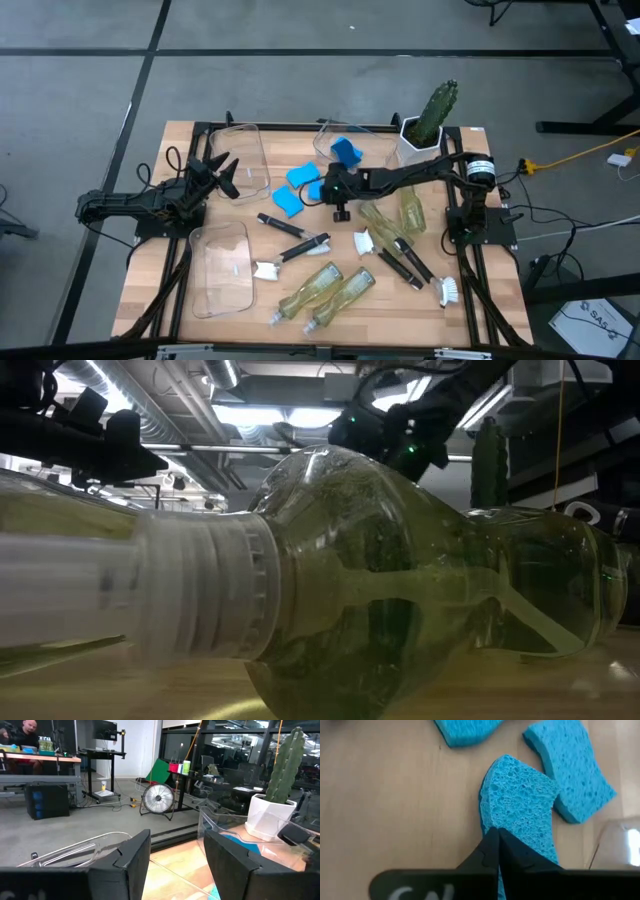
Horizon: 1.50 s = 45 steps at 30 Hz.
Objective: Pick & Place Kitchen Sink Supplies
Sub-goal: Put the blue sponge into the top right transparent bin
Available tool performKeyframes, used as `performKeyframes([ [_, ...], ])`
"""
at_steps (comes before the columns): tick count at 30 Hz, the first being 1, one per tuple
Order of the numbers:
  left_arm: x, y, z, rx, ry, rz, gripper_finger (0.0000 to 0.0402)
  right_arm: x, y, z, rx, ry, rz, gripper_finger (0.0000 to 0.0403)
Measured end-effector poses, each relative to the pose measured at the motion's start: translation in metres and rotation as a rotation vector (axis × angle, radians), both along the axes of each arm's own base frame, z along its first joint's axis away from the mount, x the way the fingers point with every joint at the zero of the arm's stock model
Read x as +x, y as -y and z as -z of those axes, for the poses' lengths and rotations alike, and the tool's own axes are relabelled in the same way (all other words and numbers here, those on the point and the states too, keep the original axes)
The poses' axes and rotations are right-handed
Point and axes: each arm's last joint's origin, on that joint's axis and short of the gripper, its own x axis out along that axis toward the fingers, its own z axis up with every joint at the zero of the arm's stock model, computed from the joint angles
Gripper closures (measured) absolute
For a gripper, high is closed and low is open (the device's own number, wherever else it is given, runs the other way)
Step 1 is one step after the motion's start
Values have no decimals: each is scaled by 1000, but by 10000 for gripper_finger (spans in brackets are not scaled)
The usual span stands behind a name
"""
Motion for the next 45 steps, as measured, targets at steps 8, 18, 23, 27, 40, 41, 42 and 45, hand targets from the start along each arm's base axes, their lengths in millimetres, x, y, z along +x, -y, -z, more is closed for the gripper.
performKeyframes([
  [8, 0, 0, 0, 0, 0, -1, 221, 9, 18, -27, 70, 4, -38, 401],
  [18, 0, 0, 0, 0, 0, 0, 222, -8, 28, -81, 72, 98, -33, 401],
  [23, 0, 0, 0, 0, 0, 0, 221, -23, 37, -106, 67, 153, 11, 402],
  [27, 0, 0, 0, 0, 0, 0, 221, -31, 48, -116, 58, 185, 50, 402],
  [40, 0, 0, 0, 0, 0, 0, 221, -58, 102, -102, 88, 193, 262, 401],
  [41, 0, 0, 0, 0, 0, 0, 221, -60, 105, -98, 89, 196, 280, 401],
  [42, 0, 0, 0, 0, 0, 0, 222, -63, 108, -92, 87, 198, 297, 400],
  [45, 0, 0, 0, 0, 0, 0, 221, -70, 114, -77, 68, 200, 339, 400],
])
